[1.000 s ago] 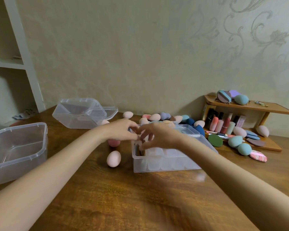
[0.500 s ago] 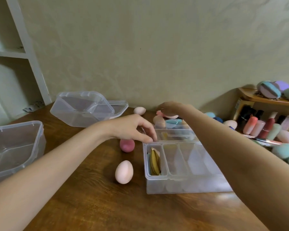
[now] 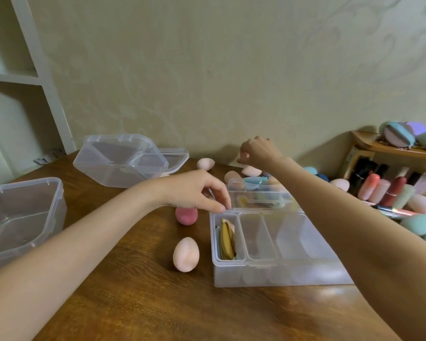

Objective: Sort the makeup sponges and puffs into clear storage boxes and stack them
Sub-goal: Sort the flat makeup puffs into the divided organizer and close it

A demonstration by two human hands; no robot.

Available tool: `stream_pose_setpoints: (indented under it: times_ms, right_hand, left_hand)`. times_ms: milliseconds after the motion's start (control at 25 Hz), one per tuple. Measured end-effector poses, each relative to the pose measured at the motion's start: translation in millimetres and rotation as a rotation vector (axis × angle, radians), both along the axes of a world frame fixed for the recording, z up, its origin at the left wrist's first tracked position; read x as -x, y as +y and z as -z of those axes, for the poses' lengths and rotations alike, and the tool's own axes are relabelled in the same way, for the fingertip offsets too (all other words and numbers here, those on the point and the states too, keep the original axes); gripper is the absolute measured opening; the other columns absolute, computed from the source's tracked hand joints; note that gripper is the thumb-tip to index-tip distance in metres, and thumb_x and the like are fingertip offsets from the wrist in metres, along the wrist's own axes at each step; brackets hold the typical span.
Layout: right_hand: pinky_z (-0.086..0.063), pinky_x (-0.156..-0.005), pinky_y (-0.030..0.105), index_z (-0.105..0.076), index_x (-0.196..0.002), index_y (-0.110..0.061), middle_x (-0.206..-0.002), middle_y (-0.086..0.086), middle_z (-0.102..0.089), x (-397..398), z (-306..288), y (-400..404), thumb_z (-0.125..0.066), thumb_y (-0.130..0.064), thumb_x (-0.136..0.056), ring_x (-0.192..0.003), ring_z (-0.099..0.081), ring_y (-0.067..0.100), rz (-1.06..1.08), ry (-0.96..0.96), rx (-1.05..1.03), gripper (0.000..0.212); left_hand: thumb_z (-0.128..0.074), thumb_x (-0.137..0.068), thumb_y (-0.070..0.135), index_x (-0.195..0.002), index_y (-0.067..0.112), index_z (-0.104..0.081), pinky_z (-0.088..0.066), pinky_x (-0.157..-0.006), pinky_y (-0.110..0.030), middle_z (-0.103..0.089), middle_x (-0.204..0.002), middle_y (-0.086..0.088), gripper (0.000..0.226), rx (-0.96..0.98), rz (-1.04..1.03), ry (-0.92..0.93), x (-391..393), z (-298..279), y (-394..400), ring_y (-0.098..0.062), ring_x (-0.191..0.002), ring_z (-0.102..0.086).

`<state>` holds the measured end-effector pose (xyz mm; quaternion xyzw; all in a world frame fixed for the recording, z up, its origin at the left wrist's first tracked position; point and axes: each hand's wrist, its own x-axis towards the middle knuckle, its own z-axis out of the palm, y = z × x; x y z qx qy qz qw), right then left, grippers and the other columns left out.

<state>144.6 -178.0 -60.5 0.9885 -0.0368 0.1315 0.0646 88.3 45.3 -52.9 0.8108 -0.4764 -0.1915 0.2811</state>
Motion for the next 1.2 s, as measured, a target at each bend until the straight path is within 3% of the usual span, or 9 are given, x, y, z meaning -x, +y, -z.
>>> stream_pose_setpoints:
  times_ms: [160,320,400,520,600,800,960,1120,1200]
  right_hand:
    - [-0.046,-0.073,0.032,-0.072,-0.089,-0.012,-0.095,0.009,-0.072,56.8,-39.4,17.4,-0.063,-0.021,-0.082,-0.094,-0.06,0.026,-0.036,-0.279,-0.298,0.015]
    - [-0.041,-0.049,0.013,-0.074,-0.086,-0.011,-0.084,0.006,-0.07,146.4,-65.8,39.8,-0.071,-0.014,-0.075,-0.063,-0.057,0.013,-0.06,-0.1,-0.48,0.011]
    - [-0.044,-0.057,0.016,-0.074,-0.089,-0.012,-0.085,0.003,-0.067,178.4,-60.9,56.3,-0.073,-0.018,-0.075,-0.069,-0.058,0.014,-0.084,0.0,-0.396,0.015]
    - [-0.054,-0.075,0.033,-0.074,-0.091,-0.017,-0.092,0.004,-0.064,193.5,-40.8,73.8,-0.072,-0.027,-0.078,-0.083,-0.06,0.018,-0.101,0.097,-0.31,0.017]
    - [-0.055,-0.082,0.038,-0.074,-0.096,-0.018,-0.097,0.006,-0.069,197.1,-28.2,78.8,-0.07,-0.028,-0.08,-0.086,-0.063,0.019,-0.124,0.17,-0.327,0.019]
    - [-0.054,-0.086,0.033,-0.069,-0.102,-0.013,-0.102,0.007,-0.071,199.2,-13.4,79.9,-0.07,-0.02,-0.081,-0.092,-0.065,0.019,-0.155,0.231,-0.398,0.022]
    - [-0.053,-0.087,0.035,-0.066,-0.104,-0.007,-0.106,0.01,-0.069,198.0,-6.2,82.1,-0.069,-0.021,-0.082,-0.098,-0.064,0.023,-0.131,0.217,-0.429,0.026]
    - [-0.054,-0.086,0.032,-0.069,-0.102,-0.006,-0.105,0.01,-0.071,198.1,-8.7,74.2,-0.068,-0.018,-0.083,-0.097,-0.065,0.023,-0.178,0.251,-0.472,0.023]
    - [-0.053,-0.085,0.03,-0.07,-0.102,-0.006,-0.104,0.009,-0.071,195.8,-7.8,71.7,-0.068,-0.014,-0.082,-0.096,-0.065,0.022,-0.198,0.251,-0.473,0.021]
  left_hand:
    - [-0.067,-0.085,0.028,-0.102,0.017,-0.07,-0.048,-0.082,-0.014,-0.068,-0.096,0.009,0.021,-0.04,-0.097,-0.019,12.1,-1.3,-1.1,0.002,-0.086,-0.061]
    - [-0.068,-0.081,0.042,-0.112,0.029,-0.061,-0.047,-0.096,-0.029,-0.059,-0.117,0.007,0.034,-0.059,-0.182,-0.014,39.1,3.8,-7.7,-0.011,-0.109,-0.055]
    - [-0.066,-0.083,0.041,-0.111,0.033,-0.058,-0.046,-0.095,-0.029,-0.054,-0.12,0.005,0.03,-0.092,-0.211,-0.041,51.1,5.2,-11.1,-0.014,-0.114,-0.052]
    - [-0.063,-0.088,0.028,-0.106,0.026,-0.062,-0.047,-0.087,-0.022,-0.062,-0.113,-0.003,0.018,0.08,-0.256,0.062,57.6,1.4,-5.3,-0.013,-0.108,-0.056]
    - [-0.061,-0.089,0.022,-0.103,0.022,-0.066,-0.048,-0.09,-0.027,-0.065,-0.11,0.001,0.015,0.138,-0.322,0.026,59.9,-1.7,5.2,-0.012,-0.107,-0.057]
    - [-0.067,-0.083,0.025,-0.099,0.025,-0.071,-0.05,-0.091,-0.032,-0.067,-0.105,0.006,0.016,-0.09,-0.258,-0.225,64.3,-3.6,12.1,-0.012,-0.103,-0.057]
    - [-0.071,-0.08,0.027,-0.096,0.019,-0.069,-0.051,-0.086,-0.032,-0.065,-0.099,0.004,0.018,-0.059,-0.265,-0.263,75.0,0.0,-1.8,-0.012,-0.095,-0.059]
    - [-0.07,-0.081,0.028,-0.099,0.019,-0.067,-0.051,-0.09,-0.039,-0.064,-0.102,0.005,0.021,-0.183,-0.24,-0.319,78.1,-1.2,-5.6,-0.014,-0.1,-0.058]
    - [-0.071,-0.08,0.027,-0.099,0.018,-0.065,-0.05,-0.087,-0.036,-0.058,-0.091,0.012,0.022,-0.181,-0.24,-0.362,77.4,-2.9,-3.6,-0.012,-0.097,-0.056]
